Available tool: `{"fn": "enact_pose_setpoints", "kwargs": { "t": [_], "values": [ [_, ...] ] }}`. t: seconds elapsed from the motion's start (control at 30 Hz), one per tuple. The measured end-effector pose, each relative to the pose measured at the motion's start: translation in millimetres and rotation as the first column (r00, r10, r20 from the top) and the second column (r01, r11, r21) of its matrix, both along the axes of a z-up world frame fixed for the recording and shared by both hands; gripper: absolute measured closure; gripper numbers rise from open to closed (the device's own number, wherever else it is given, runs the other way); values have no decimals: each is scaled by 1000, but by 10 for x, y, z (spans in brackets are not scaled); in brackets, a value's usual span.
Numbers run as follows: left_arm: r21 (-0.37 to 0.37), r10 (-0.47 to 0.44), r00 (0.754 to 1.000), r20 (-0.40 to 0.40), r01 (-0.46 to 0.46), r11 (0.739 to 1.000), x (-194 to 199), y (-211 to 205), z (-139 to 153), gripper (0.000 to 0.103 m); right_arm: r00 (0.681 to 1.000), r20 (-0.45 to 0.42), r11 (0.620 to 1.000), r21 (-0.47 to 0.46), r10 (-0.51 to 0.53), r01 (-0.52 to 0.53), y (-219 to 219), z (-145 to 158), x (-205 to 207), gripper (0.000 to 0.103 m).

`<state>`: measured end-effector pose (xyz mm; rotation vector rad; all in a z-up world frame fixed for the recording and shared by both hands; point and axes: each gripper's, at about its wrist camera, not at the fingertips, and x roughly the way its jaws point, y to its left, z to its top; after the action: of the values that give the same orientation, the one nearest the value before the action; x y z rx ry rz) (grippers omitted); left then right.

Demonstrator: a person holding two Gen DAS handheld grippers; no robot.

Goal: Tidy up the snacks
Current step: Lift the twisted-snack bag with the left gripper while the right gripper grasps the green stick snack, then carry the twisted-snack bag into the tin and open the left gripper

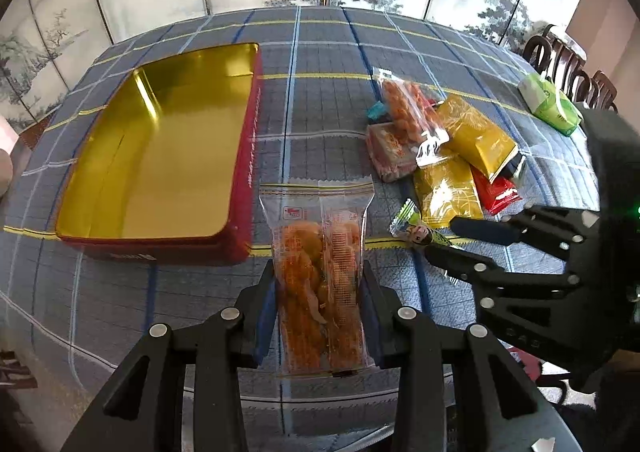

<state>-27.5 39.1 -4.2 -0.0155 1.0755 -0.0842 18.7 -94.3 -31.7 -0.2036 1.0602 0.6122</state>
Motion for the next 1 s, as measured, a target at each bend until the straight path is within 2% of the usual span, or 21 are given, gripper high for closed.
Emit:
{"fn": "enact_pose_setpoints", "kwargs": {
  "t": [0.23, 0.43, 0.7, 1.0],
  "values": [
    [31, 9, 999, 46, -11, 999, 32, 163, 161, 70, 1000, -7, 1000, -12, -3, 3, 102, -40, 3, 79],
    [61, 65, 995, 73, -70, 996, 179, 488, 242, 70, 1000, -9, 999, -26, -30, 30, 137, -36, 3, 80],
    [118, 153, 986, 62, -159, 980, 387, 980, 148, 70, 995, -8, 995, -38, -96, 95, 166, -36, -6, 80],
    [157, 157, 987, 39, -161, 974, 541, 1290, 0, 69, 987, -23, 986, -62, -156, 154, 215, -40, 25, 80]
  ]
}}
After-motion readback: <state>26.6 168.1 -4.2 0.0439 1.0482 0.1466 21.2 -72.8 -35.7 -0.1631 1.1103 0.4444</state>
